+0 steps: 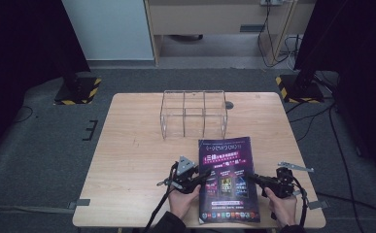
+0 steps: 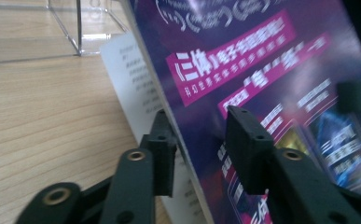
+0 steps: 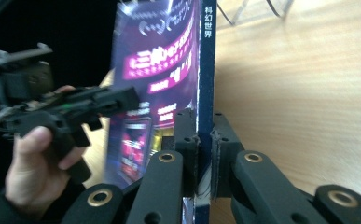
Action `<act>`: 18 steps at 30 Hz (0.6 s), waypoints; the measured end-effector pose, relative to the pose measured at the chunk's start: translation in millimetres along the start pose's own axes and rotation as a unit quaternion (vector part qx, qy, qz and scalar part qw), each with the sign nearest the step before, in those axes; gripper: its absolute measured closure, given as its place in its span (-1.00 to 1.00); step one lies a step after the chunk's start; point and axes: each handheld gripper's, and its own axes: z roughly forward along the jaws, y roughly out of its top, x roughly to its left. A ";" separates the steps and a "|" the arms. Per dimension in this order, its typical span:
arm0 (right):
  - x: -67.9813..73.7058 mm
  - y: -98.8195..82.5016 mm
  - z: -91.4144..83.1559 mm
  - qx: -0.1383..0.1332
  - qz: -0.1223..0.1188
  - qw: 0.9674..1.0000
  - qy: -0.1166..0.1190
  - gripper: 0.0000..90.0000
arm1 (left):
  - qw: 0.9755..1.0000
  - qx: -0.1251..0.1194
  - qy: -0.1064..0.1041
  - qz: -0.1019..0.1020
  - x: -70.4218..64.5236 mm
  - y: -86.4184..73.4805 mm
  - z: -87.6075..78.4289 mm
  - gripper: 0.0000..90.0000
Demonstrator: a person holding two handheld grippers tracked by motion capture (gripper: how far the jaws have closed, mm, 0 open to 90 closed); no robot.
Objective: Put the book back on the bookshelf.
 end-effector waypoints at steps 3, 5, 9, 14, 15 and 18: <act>6.0 3.4 -2.3 -0.010 -0.008 1.000 0.008 0.88 | 1.000 0.012 0.014 0.011 5.9 2.6 -4.3 0.27; 9.6 4.8 -3.7 -0.014 -0.010 1.000 0.011 0.88 | 0.999 0.021 0.025 0.020 12.3 3.6 -7.9 0.22; 17.4 8.5 -5.0 -0.020 -0.026 0.999 0.004 0.88 | 0.999 0.018 0.036 0.013 23.0 7.3 -17.8 0.09; 19.4 12.3 -7.9 -0.036 -0.025 0.999 0.012 0.88 | 0.998 0.002 0.056 0.005 37.4 16.2 -34.6 -0.02; 21.2 13.6 -8.7 -0.039 -0.028 0.999 0.010 0.88 | 0.998 0.000 0.063 0.006 40.5 17.9 -38.6 -0.04; 28.1 18.4 -11.2 -0.048 -0.036 0.998 0.008 0.88 | 0.997 -0.005 0.081 0.006 50.4 21.0 -51.8 -0.10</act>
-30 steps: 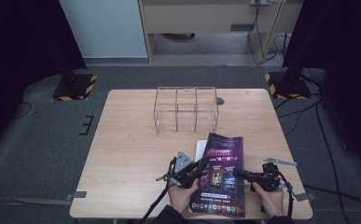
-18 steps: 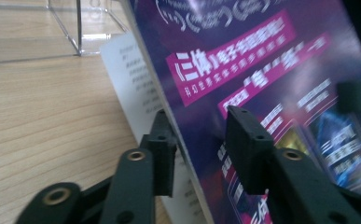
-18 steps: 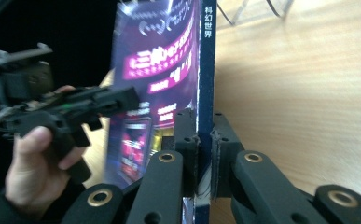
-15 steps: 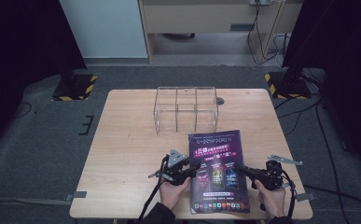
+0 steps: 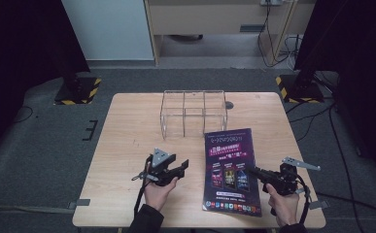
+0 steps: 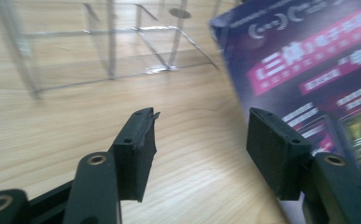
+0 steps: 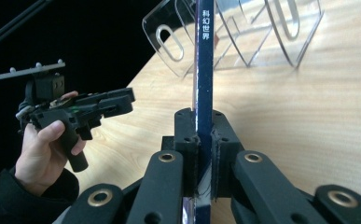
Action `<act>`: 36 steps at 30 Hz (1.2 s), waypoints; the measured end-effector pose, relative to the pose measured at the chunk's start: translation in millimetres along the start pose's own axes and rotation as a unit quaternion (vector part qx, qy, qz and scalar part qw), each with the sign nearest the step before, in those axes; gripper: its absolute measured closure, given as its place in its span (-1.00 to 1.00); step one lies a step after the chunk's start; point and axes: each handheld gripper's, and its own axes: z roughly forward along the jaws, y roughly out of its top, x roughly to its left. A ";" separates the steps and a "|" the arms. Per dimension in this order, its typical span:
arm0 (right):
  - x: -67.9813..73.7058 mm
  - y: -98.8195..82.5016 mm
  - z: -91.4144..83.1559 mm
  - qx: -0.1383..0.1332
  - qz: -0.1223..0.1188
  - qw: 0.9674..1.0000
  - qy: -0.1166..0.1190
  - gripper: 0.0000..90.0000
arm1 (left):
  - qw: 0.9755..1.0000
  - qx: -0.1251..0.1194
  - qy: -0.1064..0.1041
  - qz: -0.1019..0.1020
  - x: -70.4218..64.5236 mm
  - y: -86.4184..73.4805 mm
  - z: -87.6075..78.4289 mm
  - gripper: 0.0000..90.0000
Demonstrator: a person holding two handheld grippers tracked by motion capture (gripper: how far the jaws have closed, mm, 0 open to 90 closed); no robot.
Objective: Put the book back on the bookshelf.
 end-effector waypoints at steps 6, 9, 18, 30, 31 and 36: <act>10.0 11.4 -6.7 -0.023 -0.015 1.000 -0.004 0.88 | 0.999 -0.006 0.041 -0.003 30.6 -2.6 -28.4 -0.24; 14.8 18.4 -9.5 -0.033 -0.025 0.999 -0.011 0.88 | 0.998 0.002 0.064 -0.002 47.0 -8.9 -40.8 -0.27; 29.5 40.5 -13.7 -0.070 -0.054 0.996 -0.029 0.88 | 0.993 0.029 0.114 -0.024 88.6 -36.7 -64.2 -0.38; 49.5 73.3 -20.2 -0.119 -0.087 0.987 -0.057 0.88 | 0.984 0.059 0.162 -0.040 118.8 -60.1 -68.2 -0.47; 50.6 75.2 -20.4 -0.122 -0.090 0.987 -0.058 0.88 | 0.983 0.066 0.167 -0.042 120.6 -62.4 -66.4 -0.47; 57.3 86.3 -22.1 -0.142 -0.099 0.983 -0.064 0.88 | 0.980 0.081 0.181 -0.035 124.0 -65.2 -63.4 -0.50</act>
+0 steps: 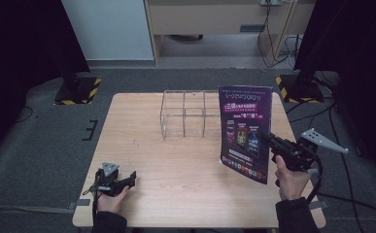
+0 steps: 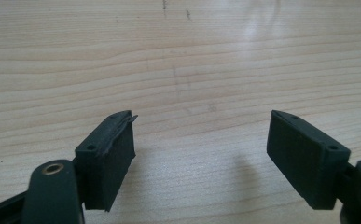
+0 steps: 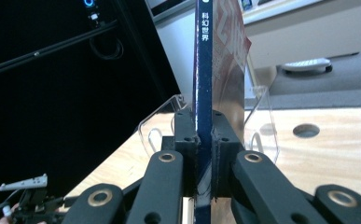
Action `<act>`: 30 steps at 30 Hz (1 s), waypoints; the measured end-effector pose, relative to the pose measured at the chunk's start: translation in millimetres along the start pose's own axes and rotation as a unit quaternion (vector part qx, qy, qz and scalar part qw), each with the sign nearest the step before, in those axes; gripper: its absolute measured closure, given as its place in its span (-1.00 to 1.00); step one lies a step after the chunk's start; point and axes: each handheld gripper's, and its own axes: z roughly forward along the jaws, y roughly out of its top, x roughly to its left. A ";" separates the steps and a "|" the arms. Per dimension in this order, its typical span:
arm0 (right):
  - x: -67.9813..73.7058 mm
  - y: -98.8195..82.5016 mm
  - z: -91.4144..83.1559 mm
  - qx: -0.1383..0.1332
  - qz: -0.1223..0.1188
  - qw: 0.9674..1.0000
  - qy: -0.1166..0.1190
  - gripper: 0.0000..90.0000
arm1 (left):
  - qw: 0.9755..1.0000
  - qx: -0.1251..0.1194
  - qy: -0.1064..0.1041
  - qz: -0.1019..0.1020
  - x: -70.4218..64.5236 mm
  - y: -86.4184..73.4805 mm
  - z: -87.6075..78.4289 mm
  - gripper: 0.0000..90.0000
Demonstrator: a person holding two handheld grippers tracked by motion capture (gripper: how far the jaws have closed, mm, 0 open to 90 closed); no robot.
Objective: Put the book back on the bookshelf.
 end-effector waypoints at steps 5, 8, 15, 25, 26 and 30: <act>4.8 10.3 3.8 -0.015 -0.013 1.000 -0.008 0.88 | 1.000 0.005 0.007 0.004 1.3 -1.3 2.3 -0.52; 6.4 16.0 6.7 -0.024 -0.017 1.000 -0.010 0.88 | 1.000 0.011 0.009 0.005 2.6 -2.1 4.2 -0.53; 9.1 26.0 16.8 -0.036 -0.023 0.999 -0.016 0.88 | 1.000 0.015 0.017 0.007 4.8 -2.3 7.0 -0.56; 11.5 39.1 36.6 -0.053 -0.030 0.998 -0.022 0.88 | 0.999 0.023 0.029 0.018 2.2 -1.6 9.2 -0.66; 11.9 40.6 38.6 -0.055 -0.030 0.998 -0.023 0.88 | 0.999 0.024 0.031 0.018 2.3 -1.5 9.5 -0.67; 12.6 45.6 46.7 -0.063 -0.029 0.997 -0.022 0.88 | 0.999 0.026 0.033 0.015 2.6 -1.2 10.0 -0.73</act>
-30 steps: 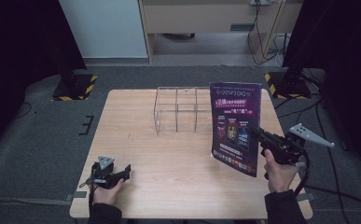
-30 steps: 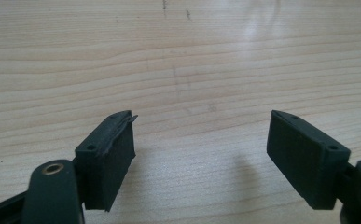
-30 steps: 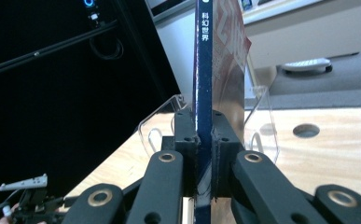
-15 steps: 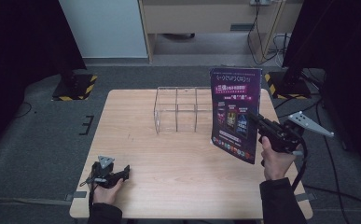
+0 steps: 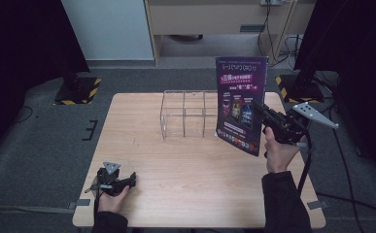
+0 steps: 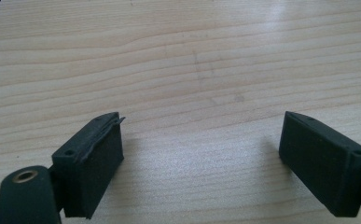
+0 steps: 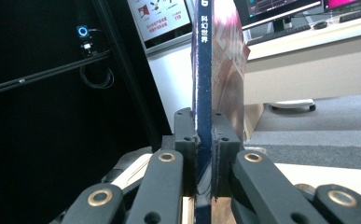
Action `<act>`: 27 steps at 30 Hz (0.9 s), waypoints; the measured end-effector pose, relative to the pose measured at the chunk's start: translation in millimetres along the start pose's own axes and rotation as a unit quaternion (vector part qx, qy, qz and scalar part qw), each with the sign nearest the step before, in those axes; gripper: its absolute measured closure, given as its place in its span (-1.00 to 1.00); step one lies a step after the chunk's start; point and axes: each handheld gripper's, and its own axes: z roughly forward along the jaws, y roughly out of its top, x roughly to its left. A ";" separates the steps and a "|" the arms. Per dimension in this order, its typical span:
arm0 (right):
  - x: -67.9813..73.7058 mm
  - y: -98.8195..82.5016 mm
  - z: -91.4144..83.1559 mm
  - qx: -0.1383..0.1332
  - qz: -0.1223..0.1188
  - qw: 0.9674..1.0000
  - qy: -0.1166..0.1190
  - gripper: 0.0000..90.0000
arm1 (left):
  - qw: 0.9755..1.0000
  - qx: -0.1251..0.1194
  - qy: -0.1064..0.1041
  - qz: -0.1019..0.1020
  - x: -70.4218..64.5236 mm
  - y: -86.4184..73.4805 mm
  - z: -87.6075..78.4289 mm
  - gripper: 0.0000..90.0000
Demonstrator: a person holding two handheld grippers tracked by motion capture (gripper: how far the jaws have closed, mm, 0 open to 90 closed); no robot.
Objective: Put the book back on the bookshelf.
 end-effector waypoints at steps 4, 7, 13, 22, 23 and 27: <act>1.0 2.2 8.4 -0.003 -0.009 1.000 -0.004 0.88 | 1.000 0.002 -0.002 0.001 -0.1 0.2 0.5 -0.77; 0.0 2.1 14.5 -0.005 -0.007 1.000 -0.003 0.88 | 1.000 0.003 -0.003 0.002 -0.1 0.3 0.7 -0.79; -2.8 -0.4 29.1 -0.011 -0.002 1.000 -0.002 0.88 | 1.000 0.005 -0.003 0.003 0.1 0.6 0.9 -0.81; -7.6 -4.4 52.9 -0.025 -0.003 1.000 -0.011 0.88 | 1.000 0.005 -0.003 0.003 0.0 0.6 1.0 -0.81; -8.1 -4.8 55.6 -0.026 -0.004 1.000 -0.012 0.88 | 1.000 0.005 -0.003 0.003 0.0 0.6 1.0 -0.81; -10.1 -7.2 65.9 -0.029 -0.004 0.999 -0.018 0.88 | 1.000 0.005 -0.003 0.003 0.0 0.6 1.0 -0.81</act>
